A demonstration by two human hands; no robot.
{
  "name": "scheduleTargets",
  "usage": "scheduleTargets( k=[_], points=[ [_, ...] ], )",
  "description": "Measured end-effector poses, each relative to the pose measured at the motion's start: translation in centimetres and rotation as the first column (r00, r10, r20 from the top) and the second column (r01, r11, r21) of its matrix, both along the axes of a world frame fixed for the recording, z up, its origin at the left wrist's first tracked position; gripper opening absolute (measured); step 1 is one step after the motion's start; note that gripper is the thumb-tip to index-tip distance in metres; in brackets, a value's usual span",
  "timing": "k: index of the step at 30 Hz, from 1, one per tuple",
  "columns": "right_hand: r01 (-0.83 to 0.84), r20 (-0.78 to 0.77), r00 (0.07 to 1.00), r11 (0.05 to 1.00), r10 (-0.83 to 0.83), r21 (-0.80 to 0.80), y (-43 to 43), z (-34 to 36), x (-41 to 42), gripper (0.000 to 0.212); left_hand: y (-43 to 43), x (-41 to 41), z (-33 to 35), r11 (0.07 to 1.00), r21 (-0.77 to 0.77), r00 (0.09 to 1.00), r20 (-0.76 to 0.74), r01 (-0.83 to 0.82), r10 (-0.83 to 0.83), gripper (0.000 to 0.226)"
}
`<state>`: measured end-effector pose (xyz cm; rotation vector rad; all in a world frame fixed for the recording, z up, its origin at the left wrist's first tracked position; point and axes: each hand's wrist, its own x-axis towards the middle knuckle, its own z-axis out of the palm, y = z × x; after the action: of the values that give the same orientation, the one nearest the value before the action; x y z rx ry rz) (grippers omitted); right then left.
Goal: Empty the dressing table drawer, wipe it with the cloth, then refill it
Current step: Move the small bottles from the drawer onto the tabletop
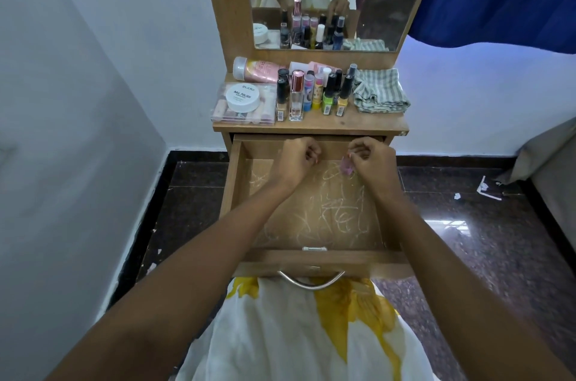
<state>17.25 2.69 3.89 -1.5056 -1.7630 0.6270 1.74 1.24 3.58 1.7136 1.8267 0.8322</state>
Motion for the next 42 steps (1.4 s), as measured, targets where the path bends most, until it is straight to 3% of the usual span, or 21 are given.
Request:
scheduleTargets(
  k=[8, 14, 25, 34, 42],
  points=[
    [0.143, 0.026, 0.989, 0.989, -0.143, -0.023, -0.2, -1.7, 2.5, 0.018, 1.2, 4.1, -2.8, 1.000, -0.025, 0.995, 0.098, -0.017, 0.020, 0.024],
    [0.213, 0.019, 0.977, 0.977, -0.213, -0.009, 1.1, -2.4, 3.2, 0.031, 2.8, 6.1, -4.0, 0.999, -0.028, 0.985, 0.170, -0.029, 0.034, 0.042],
    [0.086, 0.058, 0.995, 0.992, -0.081, -0.093, 3.4, -3.3, 3.7, 0.050, 5.1, 6.8, -5.8, 0.999, -0.049, 0.982, 0.187, -0.012, 0.021, 0.053],
    [0.085, 0.143, 0.987, 0.992, -0.071, -0.095, 4.1, -3.8, 3.7, 0.043, 4.8, 6.7, -6.0, 0.999, -0.032, 0.986, 0.166, 0.014, -0.009, 0.052],
    [0.078, 0.110, 0.992, 0.992, -0.067, -0.098, 3.6, -3.6, 3.7, 0.037, 4.2, 6.4, -5.4, 0.998, -0.043, 0.973, 0.227, -0.042, 0.051, 0.046]
  ],
)
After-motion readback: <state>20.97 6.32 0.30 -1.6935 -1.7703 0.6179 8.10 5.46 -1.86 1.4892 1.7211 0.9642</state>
